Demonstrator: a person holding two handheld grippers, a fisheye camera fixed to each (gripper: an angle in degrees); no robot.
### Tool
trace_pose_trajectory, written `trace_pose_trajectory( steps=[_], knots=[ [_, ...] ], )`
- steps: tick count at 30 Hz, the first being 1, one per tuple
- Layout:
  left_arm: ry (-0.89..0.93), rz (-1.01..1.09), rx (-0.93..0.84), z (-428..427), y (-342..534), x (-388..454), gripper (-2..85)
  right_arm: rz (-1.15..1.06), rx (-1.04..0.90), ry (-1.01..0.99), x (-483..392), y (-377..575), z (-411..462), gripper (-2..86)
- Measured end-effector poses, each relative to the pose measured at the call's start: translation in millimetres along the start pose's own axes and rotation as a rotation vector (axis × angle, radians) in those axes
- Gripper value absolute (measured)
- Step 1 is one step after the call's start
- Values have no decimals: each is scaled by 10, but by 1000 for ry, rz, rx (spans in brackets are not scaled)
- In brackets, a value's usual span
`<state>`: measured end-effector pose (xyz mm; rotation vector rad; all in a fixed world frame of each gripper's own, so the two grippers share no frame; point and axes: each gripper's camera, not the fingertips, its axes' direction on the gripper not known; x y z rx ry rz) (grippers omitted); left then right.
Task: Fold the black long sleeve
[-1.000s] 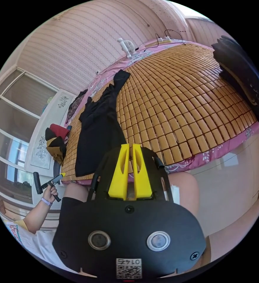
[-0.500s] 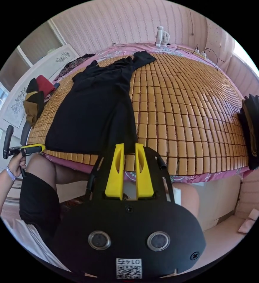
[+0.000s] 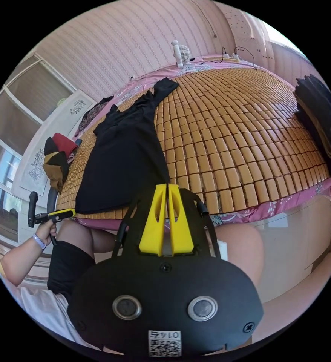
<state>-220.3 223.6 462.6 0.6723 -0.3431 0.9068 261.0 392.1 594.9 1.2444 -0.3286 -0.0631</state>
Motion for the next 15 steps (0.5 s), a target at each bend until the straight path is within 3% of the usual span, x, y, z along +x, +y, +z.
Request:
trace_pose_trajectory(
  steps=[15],
  knots=[
    [75, -108, 101, 84, 316, -336, -10, 209, 2, -218, 893, 64, -300, -2]
  ],
)
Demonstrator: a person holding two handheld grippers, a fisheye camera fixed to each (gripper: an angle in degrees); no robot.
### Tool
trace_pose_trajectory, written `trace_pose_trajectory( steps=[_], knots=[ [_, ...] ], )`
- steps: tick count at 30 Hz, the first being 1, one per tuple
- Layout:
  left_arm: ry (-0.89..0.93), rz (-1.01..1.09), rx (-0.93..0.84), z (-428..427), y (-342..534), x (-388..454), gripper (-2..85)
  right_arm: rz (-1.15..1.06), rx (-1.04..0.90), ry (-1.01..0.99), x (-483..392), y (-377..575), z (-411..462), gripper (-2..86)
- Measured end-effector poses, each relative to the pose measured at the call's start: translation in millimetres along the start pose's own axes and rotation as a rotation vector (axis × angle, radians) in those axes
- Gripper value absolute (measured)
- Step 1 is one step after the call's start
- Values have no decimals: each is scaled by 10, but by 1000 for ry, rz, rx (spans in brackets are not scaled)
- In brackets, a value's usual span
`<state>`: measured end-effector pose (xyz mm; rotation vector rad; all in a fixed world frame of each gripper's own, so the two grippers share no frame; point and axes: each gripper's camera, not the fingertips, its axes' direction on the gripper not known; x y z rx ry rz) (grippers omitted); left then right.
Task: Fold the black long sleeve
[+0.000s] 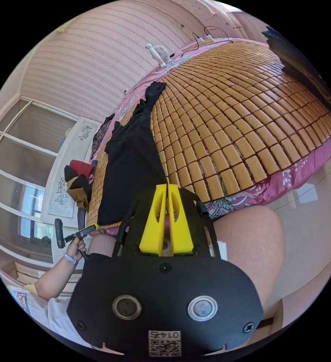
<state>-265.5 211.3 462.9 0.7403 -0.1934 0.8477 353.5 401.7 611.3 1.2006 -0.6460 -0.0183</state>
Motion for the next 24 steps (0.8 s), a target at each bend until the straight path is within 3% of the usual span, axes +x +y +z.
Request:
trace_pose_trajectory(
  steps=[9, 18, 24],
  knots=[
    [98, -192, 110, -17, 348, -450, -10, 69, 44, -67, 336, 68, -293, -2],
    [285, -363, 99, 176, 703, -881, -10, 58, -13, -73, 477, 139, -404, -2],
    [223, -268, 99, 175, 860, -793, -10, 94, -6, -122, 597, 221, -513, -2]
  ],
)
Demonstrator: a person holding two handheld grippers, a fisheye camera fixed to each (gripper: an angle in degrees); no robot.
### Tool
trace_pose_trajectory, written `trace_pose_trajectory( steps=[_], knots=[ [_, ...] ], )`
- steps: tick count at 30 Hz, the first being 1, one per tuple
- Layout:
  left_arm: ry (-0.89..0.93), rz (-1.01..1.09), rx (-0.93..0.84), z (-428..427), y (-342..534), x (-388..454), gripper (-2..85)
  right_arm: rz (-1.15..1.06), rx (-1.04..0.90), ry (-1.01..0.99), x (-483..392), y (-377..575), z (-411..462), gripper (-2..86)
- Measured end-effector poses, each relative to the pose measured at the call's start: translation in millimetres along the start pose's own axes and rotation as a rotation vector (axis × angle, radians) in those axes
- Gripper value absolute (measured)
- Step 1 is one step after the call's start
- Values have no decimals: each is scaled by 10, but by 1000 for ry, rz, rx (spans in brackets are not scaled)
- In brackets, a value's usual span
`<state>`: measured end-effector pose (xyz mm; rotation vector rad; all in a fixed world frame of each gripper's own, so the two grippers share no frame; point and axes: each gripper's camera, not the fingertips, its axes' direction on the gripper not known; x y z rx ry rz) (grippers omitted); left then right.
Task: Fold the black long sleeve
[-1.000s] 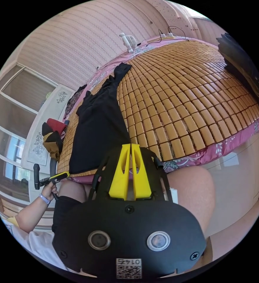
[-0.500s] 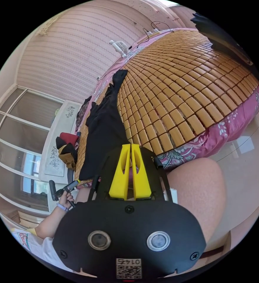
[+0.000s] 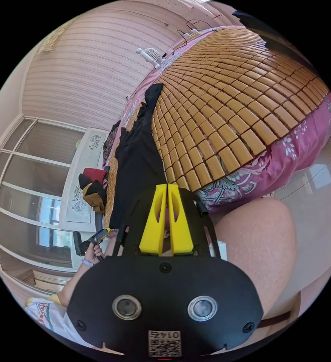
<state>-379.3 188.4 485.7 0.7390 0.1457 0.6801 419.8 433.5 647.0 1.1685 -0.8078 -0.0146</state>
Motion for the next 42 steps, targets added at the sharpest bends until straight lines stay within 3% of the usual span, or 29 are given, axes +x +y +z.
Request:
trace_pose_trajectory(
  steps=[7, 15, 24, 31, 34, 38, 42],
  knots=[
    [-120, 180, -12, 17, 262, 170, -10, -47, -13, 15, -76, 121, -49, -2],
    [-133, 258, 58, -61, 601, 199, -10, -41, 16, 21, -102, 321, -181, 7],
    [-104, 416, 349, -346, 1161, 303, -10, -94, 92, -58, -168, 502, -270, 16],
    [-250, 691, 622, -380, 1695, 670, -10, -119, 45, -4, -289, 522, -91, 23],
    [-303, 731, 591, -302, 1660, 761, -10, -112, 44, 89, -367, 523, 16, 46],
    [-342, 631, 524, -252, 1416, 724, -10, -121, 4, 252, -519, 504, 256, 77],
    [-182, 535, 199, -63, 817, 542, -10, -163, -73, 366, -650, 462, 548, 83]
  ],
)
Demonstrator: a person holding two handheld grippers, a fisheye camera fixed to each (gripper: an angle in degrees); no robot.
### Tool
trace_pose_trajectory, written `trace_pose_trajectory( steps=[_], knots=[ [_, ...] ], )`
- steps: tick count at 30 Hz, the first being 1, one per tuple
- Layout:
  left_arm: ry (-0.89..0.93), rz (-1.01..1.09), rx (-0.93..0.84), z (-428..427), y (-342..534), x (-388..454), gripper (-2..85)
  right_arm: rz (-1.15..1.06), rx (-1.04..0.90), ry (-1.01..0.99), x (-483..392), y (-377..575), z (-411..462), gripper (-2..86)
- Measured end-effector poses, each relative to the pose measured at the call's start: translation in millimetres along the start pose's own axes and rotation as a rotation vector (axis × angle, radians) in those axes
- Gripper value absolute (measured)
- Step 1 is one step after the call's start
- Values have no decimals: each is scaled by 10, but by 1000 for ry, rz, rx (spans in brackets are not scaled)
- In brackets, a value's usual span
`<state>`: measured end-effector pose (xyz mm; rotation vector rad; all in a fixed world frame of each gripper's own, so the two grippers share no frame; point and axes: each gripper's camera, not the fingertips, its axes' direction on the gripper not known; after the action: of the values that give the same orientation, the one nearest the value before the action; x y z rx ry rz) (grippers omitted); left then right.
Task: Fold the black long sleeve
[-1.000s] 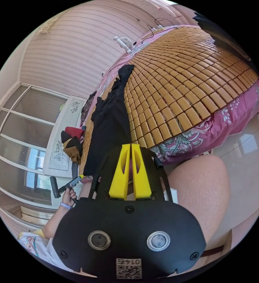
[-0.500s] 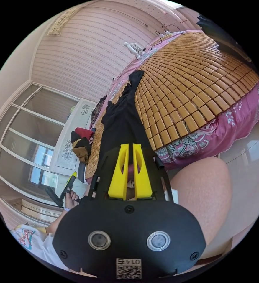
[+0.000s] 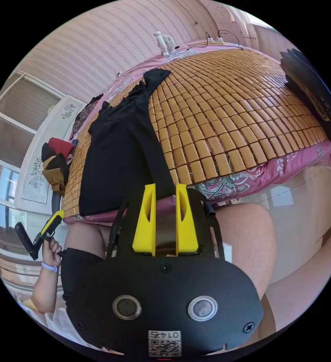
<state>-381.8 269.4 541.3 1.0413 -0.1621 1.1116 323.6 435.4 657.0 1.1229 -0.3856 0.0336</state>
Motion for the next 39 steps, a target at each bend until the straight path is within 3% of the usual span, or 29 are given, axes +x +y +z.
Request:
trace_pose_trajectory(
  steps=[3, 10, 14, 21, 26, 34, 39],
  knots=[
    [93, -86, -169, 278, -205, -260, -10, 26, -40, 45, -33, -66, 123, 82],
    [271, -300, -322, 649, -468, -786, -5, 27, -16, 56, -104, -103, 179, 72],
    [250, -352, -317, 689, -583, -907, 12, 18, -28, 74, -162, -130, 233, 61],
    [180, -288, -454, 886, -899, -891, -8, 49, -26, 82, -181, -156, 217, 11],
    [146, -340, -420, 812, -984, -971, -10, 64, 46, 41, -160, -107, 75, -3],
    [270, -729, -229, 538, -727, -1556, -8, 116, -3, -61, -56, -103, 55, 19],
    [323, -620, -225, 518, -879, -1412, 19, 146, 31, -50, -66, -74, -12, 72]
  ],
)
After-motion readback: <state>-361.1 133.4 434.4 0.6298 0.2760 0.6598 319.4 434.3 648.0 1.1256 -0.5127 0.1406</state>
